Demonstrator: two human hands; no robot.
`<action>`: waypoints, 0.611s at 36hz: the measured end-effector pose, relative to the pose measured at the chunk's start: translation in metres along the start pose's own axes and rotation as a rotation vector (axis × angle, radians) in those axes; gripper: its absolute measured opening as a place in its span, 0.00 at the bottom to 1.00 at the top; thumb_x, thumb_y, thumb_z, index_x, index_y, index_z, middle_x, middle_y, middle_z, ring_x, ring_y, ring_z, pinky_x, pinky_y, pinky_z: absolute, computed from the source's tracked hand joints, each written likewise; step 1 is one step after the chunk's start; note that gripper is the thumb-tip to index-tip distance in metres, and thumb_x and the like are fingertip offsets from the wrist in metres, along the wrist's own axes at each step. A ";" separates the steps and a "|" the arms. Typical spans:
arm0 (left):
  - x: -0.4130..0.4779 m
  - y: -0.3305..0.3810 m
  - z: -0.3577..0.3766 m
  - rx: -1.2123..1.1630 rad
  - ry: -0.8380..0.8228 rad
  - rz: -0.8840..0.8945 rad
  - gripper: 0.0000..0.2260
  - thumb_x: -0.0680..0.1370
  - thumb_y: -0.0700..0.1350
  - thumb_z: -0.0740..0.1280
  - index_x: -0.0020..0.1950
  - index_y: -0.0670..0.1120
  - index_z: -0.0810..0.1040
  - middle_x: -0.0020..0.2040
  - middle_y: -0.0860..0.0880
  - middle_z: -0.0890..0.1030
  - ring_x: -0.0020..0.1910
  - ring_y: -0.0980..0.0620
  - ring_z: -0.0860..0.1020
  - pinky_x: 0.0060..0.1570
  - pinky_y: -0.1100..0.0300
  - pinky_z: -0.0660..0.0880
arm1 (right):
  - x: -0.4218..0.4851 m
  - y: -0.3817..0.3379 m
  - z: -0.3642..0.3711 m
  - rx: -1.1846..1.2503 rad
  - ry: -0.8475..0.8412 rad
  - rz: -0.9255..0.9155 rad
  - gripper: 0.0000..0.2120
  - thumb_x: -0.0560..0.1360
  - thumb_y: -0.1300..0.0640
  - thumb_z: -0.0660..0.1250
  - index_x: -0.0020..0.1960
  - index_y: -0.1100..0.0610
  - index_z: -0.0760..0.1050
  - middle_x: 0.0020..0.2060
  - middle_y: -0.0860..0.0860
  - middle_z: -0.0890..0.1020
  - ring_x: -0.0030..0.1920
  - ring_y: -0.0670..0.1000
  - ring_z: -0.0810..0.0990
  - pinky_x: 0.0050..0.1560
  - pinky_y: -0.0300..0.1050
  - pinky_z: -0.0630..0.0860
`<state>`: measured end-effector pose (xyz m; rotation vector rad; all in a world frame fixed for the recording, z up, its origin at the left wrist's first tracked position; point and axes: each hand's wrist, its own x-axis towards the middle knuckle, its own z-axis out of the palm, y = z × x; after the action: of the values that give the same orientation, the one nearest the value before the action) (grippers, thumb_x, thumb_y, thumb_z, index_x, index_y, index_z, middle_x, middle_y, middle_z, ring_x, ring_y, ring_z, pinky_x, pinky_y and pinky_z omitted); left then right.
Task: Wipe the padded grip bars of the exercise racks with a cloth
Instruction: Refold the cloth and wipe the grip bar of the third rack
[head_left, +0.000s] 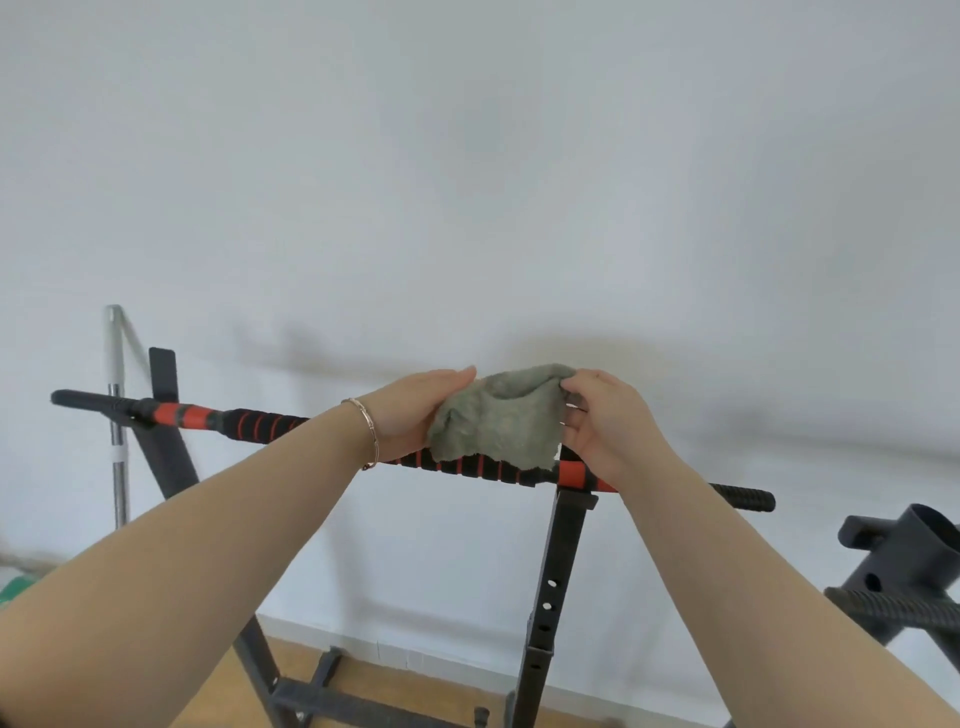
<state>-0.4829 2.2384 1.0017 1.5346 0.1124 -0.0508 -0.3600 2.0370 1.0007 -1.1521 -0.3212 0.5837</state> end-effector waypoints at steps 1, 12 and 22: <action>-0.002 0.001 -0.003 0.031 0.058 -0.007 0.21 0.84 0.56 0.55 0.62 0.45 0.80 0.58 0.46 0.83 0.54 0.50 0.82 0.49 0.60 0.78 | 0.001 0.000 0.000 -0.015 0.001 -0.008 0.08 0.79 0.66 0.62 0.55 0.65 0.77 0.47 0.60 0.83 0.43 0.57 0.84 0.40 0.50 0.81; -0.009 -0.008 -0.039 0.522 0.230 -0.094 0.14 0.73 0.49 0.74 0.58 0.57 0.79 0.46 0.55 0.86 0.45 0.53 0.85 0.47 0.59 0.81 | 0.009 -0.003 0.025 -0.261 0.111 -0.087 0.10 0.76 0.67 0.61 0.50 0.61 0.81 0.43 0.58 0.84 0.39 0.56 0.84 0.40 0.50 0.81; -0.018 0.001 -0.077 0.729 0.029 -0.050 0.16 0.68 0.58 0.74 0.51 0.51 0.82 0.52 0.49 0.84 0.56 0.47 0.81 0.59 0.51 0.75 | 0.011 0.012 0.064 -0.285 0.106 -0.040 0.16 0.72 0.71 0.58 0.50 0.63 0.83 0.43 0.59 0.85 0.42 0.56 0.85 0.42 0.51 0.82</action>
<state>-0.5036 2.3143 1.0019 2.2612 0.1661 -0.1186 -0.3877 2.0951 1.0135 -1.4419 -0.3426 0.4480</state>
